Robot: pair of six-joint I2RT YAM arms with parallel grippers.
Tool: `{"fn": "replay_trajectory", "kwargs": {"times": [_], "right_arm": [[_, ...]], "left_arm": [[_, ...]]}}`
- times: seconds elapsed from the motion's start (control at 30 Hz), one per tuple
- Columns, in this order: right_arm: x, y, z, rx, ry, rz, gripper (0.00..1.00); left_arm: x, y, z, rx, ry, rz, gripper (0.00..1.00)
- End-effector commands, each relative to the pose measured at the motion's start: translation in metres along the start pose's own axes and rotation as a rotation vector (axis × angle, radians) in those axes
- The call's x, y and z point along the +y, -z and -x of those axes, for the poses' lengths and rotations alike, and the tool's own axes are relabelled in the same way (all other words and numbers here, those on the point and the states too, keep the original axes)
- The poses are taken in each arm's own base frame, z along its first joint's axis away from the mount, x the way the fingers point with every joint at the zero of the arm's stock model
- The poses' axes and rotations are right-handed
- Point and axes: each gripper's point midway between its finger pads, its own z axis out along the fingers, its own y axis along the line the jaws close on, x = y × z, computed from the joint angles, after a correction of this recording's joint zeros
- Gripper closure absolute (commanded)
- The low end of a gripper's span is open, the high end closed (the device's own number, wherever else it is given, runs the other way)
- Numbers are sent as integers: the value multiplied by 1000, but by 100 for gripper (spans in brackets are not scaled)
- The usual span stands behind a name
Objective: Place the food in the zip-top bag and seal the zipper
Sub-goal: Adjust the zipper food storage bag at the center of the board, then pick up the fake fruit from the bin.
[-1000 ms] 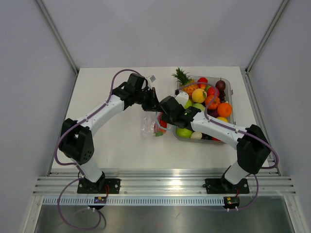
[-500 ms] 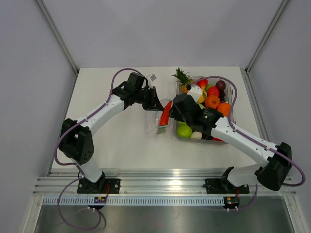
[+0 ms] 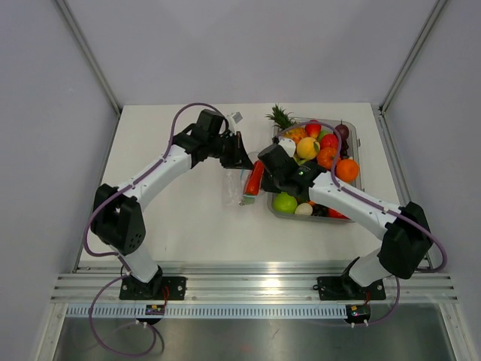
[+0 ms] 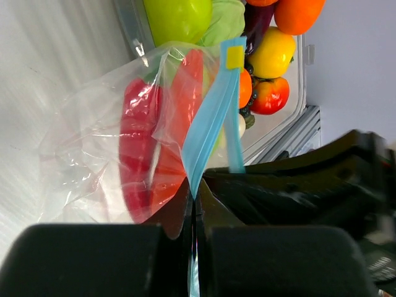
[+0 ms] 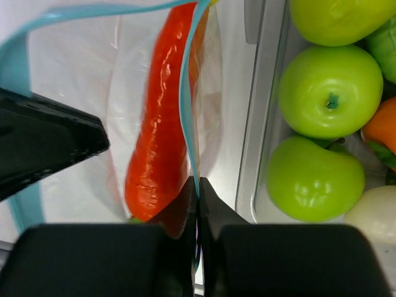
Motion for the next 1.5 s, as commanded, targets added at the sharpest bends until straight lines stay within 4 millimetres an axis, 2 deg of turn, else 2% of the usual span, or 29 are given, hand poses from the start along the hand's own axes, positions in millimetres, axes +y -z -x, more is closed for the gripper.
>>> {"fn": "replay_trajectory", "kwargs": {"times": [0.0, 0.03, 0.07, 0.1, 0.13, 0.23, 0.27, 0.3, 0.37, 0.4, 0.47, 0.5, 0.53, 0.57, 0.63, 0.7, 0.77, 0.8, 0.87, 0.9, 0.93, 1.03, 1.13, 1.17, 1.2, 1.23, 1.27, 1.33, 1.47], "right_arm": [[28, 5, 23, -30, 8, 87, 100], [34, 10, 41, -74, 19, 84, 100], [34, 14, 48, -90, 29, 74, 100], [35, 20, 61, -127, 30, 66, 100], [45, 35, 78, -172, 34, 99, 100], [58, 58, 102, -241, 37, 157, 100], [60, 60, 104, -248, 34, 170, 100], [63, 59, 104, -246, 33, 179, 100], [63, 41, 91, -199, 36, 171, 100], [60, 24, 77, -155, 44, 147, 100], [57, 7, 65, -125, 38, 123, 100], [54, 0, 62, -122, 35, 106, 100], [47, -11, 52, -104, 40, 77, 100], [43, -15, 48, -95, 45, 60, 100], [35, -17, 45, -87, 47, 32, 100], [33, -15, 43, -88, 51, 36, 98], [28, -11, 44, -83, 75, 23, 85], [26, -8, 49, -97, 89, 15, 70], [18, -1, 55, -117, 99, -19, 54], [16, 9, 62, -140, 100, -16, 43], [11, 13, 66, -153, 94, -28, 38], [-10, 32, 81, -209, 64, -55, 35], [-44, 47, 88, -256, 27, -110, 34], [-72, 42, 86, -242, -4, -157, 34], [-84, 48, 89, -253, -28, -160, 34], [-96, 47, 88, -246, -36, -176, 34], [-118, 42, 81, -219, -18, -216, 33], [-134, 36, 68, -147, 23, -251, 31], [-147, 12, 36, 39, 158, -274, 27]], "left_arm": [[-21, 27, 21, -70, -86, -27, 100], [-14, 29, 23, -67, -84, 3, 100], [-21, 38, 35, -89, -147, 20, 100], [-2, 45, 26, -40, -123, 143, 100], [0, 54, 31, -40, -143, 194, 100], [9, 84, 45, -77, -211, 356, 100], [10, 91, 47, -91, -232, 381, 100], [14, 96, 47, -94, -235, 416, 100], [20, 94, 41, -68, -246, 444, 100], [32, 87, 33, -38, -245, 487, 100], [45, 72, 19, 8, -256, 538, 100], [57, 62, 15, 30, -255, 574, 100], [69, 52, 0, 78, -236, 592, 100], [75, 46, -5, 94, -223, 594, 100], [75, 38, -12, 96, -210, 564, 100], [64, 33, -10, 69, -215, 503, 100], [53, 33, -5, 38, -217, 465, 100], [51, 33, -4, 38, -218, 454, 100], [46, 28, -3, 40, -214, 424, 100], [46, 26, -5, 43, -210, 413, 100], [47, 24, -6, 47, -204, 409, 100], [47, 18, -8, 53, -195, 391, 100], [46, 15, -9, 54, -191, 380, 100], [46, 14, -9, 55, -190, 374, 100], [45, 15, -9, 54, -191, 371, 100], [44, 14, -9, 56, -191, 367, 100], [43, 14, -9, 55, -193, 361, 100], [42, 13, -8, 54, -194, 357, 100], [42, 11, -8, 61, -190, 349, 100]]}}
